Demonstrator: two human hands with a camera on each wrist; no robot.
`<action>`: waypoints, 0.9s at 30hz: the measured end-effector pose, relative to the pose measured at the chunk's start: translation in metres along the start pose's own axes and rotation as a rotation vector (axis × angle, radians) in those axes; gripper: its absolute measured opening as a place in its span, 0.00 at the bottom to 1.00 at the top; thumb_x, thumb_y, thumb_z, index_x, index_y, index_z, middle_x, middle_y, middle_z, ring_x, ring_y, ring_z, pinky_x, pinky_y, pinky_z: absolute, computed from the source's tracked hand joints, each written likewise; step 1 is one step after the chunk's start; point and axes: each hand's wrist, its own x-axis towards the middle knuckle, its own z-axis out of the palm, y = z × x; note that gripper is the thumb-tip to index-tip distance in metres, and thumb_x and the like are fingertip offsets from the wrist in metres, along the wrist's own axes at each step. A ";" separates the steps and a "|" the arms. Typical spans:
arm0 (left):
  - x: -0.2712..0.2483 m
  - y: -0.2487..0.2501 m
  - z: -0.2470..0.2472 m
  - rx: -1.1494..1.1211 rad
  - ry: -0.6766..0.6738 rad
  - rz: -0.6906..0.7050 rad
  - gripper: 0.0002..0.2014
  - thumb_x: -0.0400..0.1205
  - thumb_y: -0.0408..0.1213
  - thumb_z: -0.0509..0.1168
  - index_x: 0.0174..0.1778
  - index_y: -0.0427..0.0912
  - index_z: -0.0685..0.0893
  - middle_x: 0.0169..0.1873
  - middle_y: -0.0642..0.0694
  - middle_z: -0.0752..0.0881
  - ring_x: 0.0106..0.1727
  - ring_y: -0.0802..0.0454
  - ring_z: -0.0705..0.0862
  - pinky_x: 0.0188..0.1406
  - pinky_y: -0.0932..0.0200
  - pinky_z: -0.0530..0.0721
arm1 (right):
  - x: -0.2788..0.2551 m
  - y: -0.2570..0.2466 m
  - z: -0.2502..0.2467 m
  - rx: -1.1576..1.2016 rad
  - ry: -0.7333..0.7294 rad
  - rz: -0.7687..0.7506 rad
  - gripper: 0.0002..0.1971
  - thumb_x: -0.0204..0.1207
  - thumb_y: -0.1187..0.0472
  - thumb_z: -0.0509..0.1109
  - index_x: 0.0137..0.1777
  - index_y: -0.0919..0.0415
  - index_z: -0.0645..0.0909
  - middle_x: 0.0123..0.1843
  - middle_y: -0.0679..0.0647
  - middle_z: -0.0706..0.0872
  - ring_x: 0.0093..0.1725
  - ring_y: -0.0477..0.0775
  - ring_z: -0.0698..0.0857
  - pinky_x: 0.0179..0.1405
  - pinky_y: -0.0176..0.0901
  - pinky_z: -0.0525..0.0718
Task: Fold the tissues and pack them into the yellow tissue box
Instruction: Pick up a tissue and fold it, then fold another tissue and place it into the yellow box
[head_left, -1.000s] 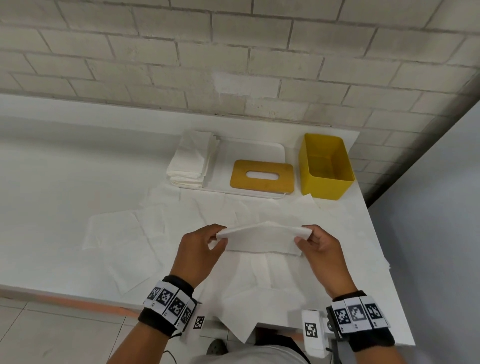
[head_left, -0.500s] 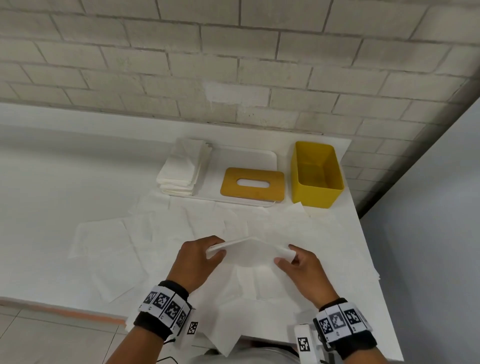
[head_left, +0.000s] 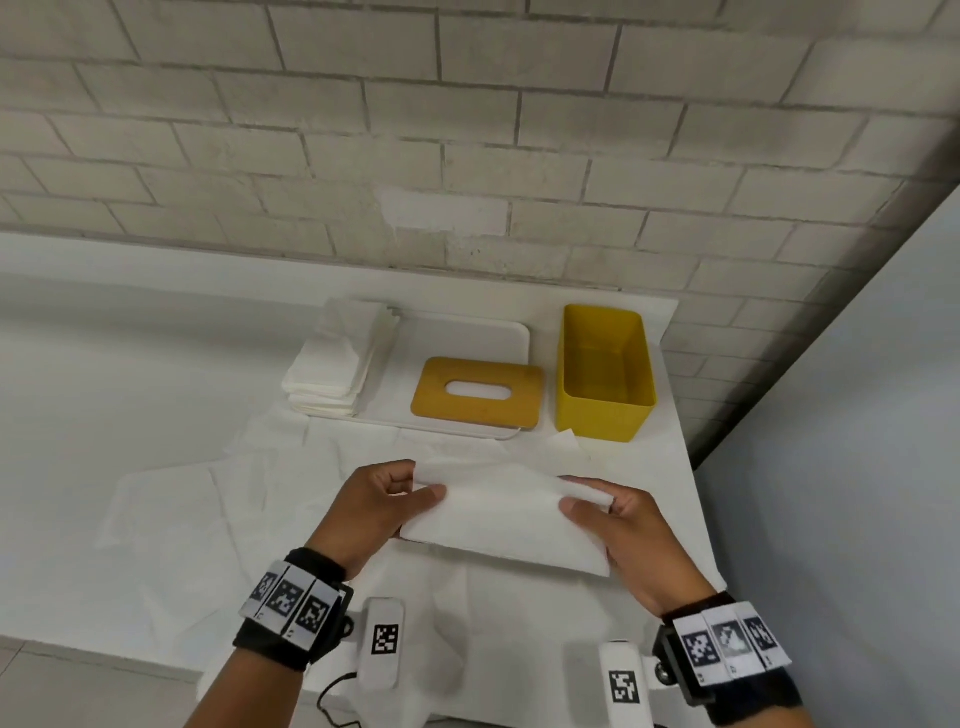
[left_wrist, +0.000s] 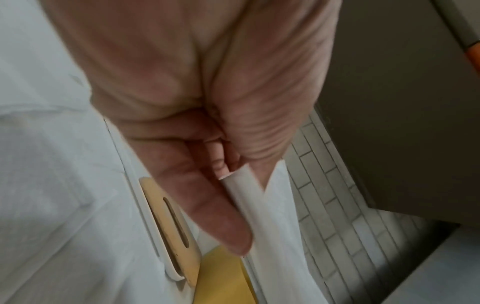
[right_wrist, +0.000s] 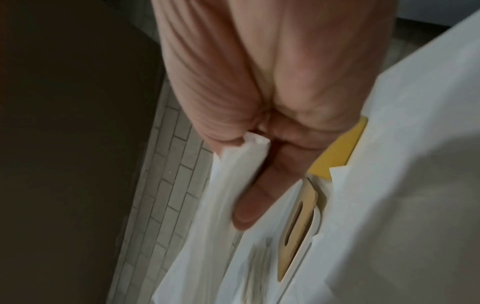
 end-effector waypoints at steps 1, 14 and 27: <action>0.003 -0.003 0.002 0.006 0.023 -0.001 0.10 0.77 0.36 0.80 0.49 0.34 0.92 0.48 0.28 0.91 0.52 0.33 0.93 0.52 0.39 0.92 | -0.001 -0.001 -0.002 -0.041 0.039 -0.032 0.13 0.82 0.74 0.70 0.64 0.66 0.88 0.41 0.48 0.94 0.38 0.40 0.91 0.41 0.29 0.85; -0.020 -0.024 -0.014 -0.175 0.342 -0.162 0.08 0.89 0.33 0.65 0.60 0.39 0.89 0.52 0.37 0.93 0.49 0.40 0.93 0.41 0.52 0.90 | 0.052 -0.028 -0.060 0.458 0.528 -0.032 0.07 0.83 0.72 0.68 0.55 0.63 0.84 0.64 0.65 0.88 0.61 0.60 0.89 0.49 0.41 0.92; -0.069 -0.082 -0.080 -0.087 0.455 -0.194 0.08 0.87 0.19 0.61 0.54 0.25 0.85 0.47 0.21 0.87 0.46 0.29 0.89 0.30 0.49 0.92 | 0.147 -0.070 -0.014 -0.335 0.713 0.149 0.20 0.91 0.53 0.53 0.74 0.58 0.79 0.47 0.56 0.77 0.75 0.62 0.78 0.67 0.42 0.76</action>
